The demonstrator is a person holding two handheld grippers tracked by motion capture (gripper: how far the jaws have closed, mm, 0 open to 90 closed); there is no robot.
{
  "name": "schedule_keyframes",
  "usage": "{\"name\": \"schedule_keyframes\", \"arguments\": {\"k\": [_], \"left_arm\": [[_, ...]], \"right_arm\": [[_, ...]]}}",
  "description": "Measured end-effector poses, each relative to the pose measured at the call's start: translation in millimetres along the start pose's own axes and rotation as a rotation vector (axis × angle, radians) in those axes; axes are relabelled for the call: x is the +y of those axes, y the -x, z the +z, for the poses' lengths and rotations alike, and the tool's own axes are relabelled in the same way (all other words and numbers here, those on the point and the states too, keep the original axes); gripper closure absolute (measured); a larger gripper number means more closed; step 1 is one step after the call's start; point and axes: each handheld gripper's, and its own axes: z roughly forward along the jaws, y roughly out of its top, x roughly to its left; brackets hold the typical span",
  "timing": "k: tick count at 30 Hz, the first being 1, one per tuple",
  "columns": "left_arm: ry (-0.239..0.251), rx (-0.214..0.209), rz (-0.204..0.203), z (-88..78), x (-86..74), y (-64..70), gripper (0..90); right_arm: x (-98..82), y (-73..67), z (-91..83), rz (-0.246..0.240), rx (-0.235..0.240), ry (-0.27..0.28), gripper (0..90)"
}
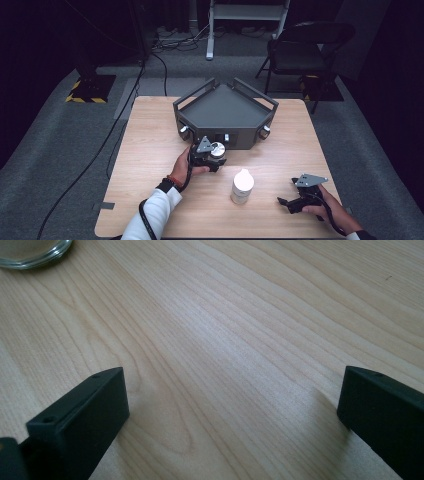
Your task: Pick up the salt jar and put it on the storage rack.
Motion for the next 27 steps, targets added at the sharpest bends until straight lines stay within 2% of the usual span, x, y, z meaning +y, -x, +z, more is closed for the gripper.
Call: {"name": "schedule_keyframes", "arguments": {"k": [12, 16, 22, 27], "left_arm": [[-0.02, -0.005, -0.005, -5.8, 4.8, 1.4, 29.9], [-0.001, -0.002, -0.027, -10.5, 3.9, 0.2, 29.9], [0.039, 0.021, -0.021, -19.4, 6.2, 6.3, 30.0], [0.066, 0.017, -0.021, -27.8, 9.6, 9.2, 30.0]], "right_arm": [[0.5, 0.8, 0.5, -0.005, 0.004, 0.0, 0.0], [0.7, 0.9, 0.7, -0.006, 0.006, 0.0, 0.0], [0.8, 1.2, 0.7, -0.007, 0.007, 0.0, 0.0], [0.8, 1.2, 0.7, -0.007, 0.007, 0.0, 0.0]]}}
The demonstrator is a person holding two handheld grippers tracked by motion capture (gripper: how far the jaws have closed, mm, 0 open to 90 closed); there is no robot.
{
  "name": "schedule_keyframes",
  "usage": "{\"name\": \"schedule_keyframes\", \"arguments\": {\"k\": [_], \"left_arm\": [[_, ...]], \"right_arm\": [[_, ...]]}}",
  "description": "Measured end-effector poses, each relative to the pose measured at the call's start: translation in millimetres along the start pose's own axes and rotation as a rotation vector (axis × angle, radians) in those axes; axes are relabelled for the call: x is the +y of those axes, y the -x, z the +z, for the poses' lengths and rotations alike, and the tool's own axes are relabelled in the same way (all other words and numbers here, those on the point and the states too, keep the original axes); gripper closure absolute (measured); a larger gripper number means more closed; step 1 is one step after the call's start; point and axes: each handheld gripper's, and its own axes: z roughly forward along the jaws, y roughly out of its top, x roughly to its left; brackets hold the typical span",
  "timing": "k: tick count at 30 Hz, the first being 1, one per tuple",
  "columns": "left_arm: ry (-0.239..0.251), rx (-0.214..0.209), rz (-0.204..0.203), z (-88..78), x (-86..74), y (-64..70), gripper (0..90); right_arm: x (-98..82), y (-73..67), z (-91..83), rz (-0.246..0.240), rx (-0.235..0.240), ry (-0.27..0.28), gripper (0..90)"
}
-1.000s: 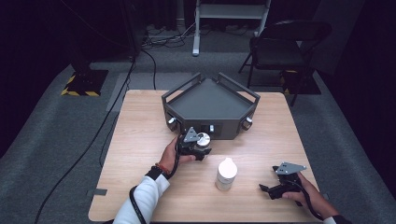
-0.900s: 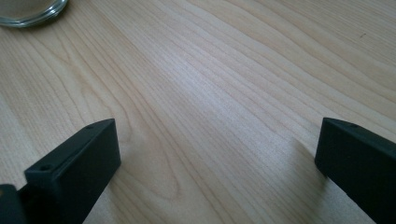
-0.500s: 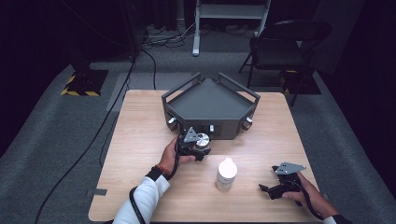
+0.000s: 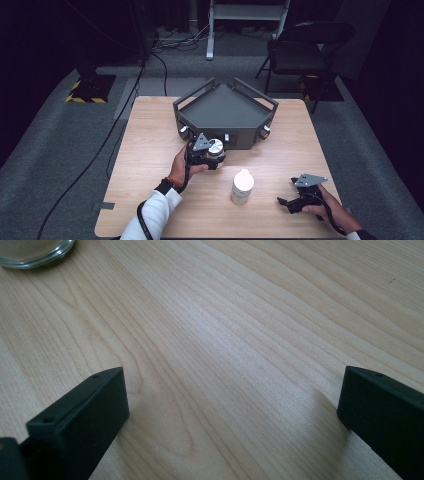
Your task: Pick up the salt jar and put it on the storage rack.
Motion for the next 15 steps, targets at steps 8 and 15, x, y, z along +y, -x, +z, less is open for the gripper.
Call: {"name": "schedule_keyframes", "arguments": {"k": [8, 15], "left_arm": [[0.02, -0.001, -0.012, -12.1, 5.8, -0.9, 30.0], [0.034, 0.003, -0.014, -22.1, 13.6, 0.1, 30.0]], "right_arm": [[0.0, 0.1, 0.0, 0.0, 0.0, 0.0, 0.0], [0.1, 0.4, 0.1, -0.003, 0.002, 0.0, 0.0]]}}
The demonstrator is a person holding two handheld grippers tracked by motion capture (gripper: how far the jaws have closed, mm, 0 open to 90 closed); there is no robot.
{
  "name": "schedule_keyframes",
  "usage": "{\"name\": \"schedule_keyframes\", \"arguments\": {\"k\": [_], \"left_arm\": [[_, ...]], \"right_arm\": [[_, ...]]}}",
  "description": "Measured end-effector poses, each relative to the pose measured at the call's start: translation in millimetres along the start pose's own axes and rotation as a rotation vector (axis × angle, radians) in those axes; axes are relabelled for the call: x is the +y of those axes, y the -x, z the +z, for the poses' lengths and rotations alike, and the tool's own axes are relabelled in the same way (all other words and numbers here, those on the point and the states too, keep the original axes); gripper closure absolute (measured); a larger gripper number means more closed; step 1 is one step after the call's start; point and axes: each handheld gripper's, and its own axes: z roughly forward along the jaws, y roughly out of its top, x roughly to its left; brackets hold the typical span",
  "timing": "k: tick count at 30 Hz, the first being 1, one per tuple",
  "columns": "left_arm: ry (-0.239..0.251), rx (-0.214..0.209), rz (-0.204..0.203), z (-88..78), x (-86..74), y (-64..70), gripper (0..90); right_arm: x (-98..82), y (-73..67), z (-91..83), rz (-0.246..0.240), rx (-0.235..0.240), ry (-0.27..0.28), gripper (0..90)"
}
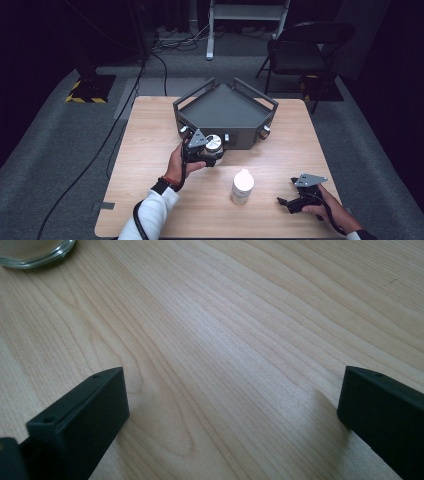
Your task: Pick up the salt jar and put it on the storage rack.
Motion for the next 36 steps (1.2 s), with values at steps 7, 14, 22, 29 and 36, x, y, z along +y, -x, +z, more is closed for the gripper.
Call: {"name": "schedule_keyframes", "arguments": {"k": [7, 14, 22, 29, 36], "left_arm": [[0.02, 0.009, -0.005, -12.9, 8.4, 0.4, 30.0], [0.03, 0.006, -0.011, -20.7, 15.0, -3.2, 30.0], [0.044, 0.016, -0.017, -28.5, 25.1, -5.1, 30.0], [0.046, 0.031, 0.001, -35.5, 46.5, -5.2, 30.0], [0.064, 0.042, 0.015, -36.7, 62.4, -7.9, 30.0]], "right_arm": [[0.5, 0.1, 0.5, -0.002, 0.002, 0.0, 0.0], [1.9, 0.7, 1.9, -0.006, 0.006, 0.0, 0.0], [2.4, 1.1, 2.6, -0.009, 0.009, 0.0, 0.0], [2.7, 1.1, 2.8, -0.009, 0.009, 0.0, 0.0], [2.7, 1.1, 2.8, -0.009, 0.009, 0.0, 0.0]]}}
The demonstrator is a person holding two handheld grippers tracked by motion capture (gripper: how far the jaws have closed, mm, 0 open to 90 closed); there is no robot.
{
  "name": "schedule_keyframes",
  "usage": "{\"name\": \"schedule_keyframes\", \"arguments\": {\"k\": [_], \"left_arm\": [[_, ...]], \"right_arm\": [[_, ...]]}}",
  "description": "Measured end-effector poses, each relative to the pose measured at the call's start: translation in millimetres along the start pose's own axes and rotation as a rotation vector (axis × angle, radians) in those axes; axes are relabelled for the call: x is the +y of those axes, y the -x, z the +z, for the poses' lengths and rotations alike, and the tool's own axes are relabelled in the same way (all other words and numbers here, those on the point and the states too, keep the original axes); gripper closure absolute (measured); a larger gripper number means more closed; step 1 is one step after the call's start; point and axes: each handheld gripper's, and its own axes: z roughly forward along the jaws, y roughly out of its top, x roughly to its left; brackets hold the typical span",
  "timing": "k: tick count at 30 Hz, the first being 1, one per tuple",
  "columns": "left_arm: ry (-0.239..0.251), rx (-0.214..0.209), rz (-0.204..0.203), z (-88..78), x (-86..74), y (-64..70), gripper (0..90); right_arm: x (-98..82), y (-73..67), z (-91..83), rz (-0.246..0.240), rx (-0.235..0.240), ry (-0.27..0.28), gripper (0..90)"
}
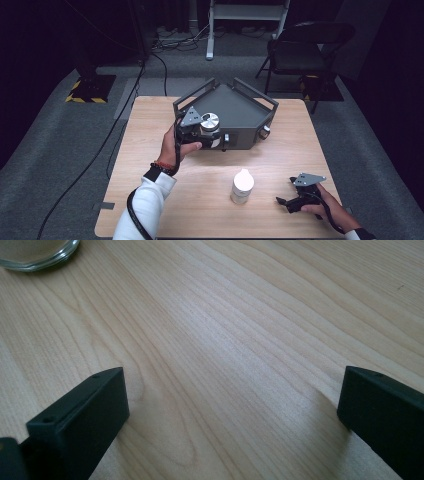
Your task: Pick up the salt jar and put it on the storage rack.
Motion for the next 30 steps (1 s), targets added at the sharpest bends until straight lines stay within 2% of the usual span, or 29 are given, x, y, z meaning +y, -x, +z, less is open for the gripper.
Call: {"name": "schedule_keyframes", "arguments": {"k": [4, 8, 22, 30], "left_arm": [[0.008, 0.011, 0.001, 0.6, 6.8, -2.6, 30.1], [0.008, 0.01, -0.017, 2.9, 15.1, -9.8, 30.0], [-0.001, 0.081, -0.016, 17.4, 41.7, -19.4, 30.1], [0.0, 0.103, -0.037, 34.5, 43.8, -28.5, 30.0]], "right_arm": [[0.0, 0.0, 0.0, 0.0, 0.0, 0.0, 0.0], [0.0, 0.0, 0.0, 0.0, 0.0, 0.0, 0.0], [0.0, 0.0, 0.0, 0.0, 0.0, 0.0, 0.0], [0.1, 0.2, 0.2, -0.002, 0.001, 0.0, 0.0]]}}
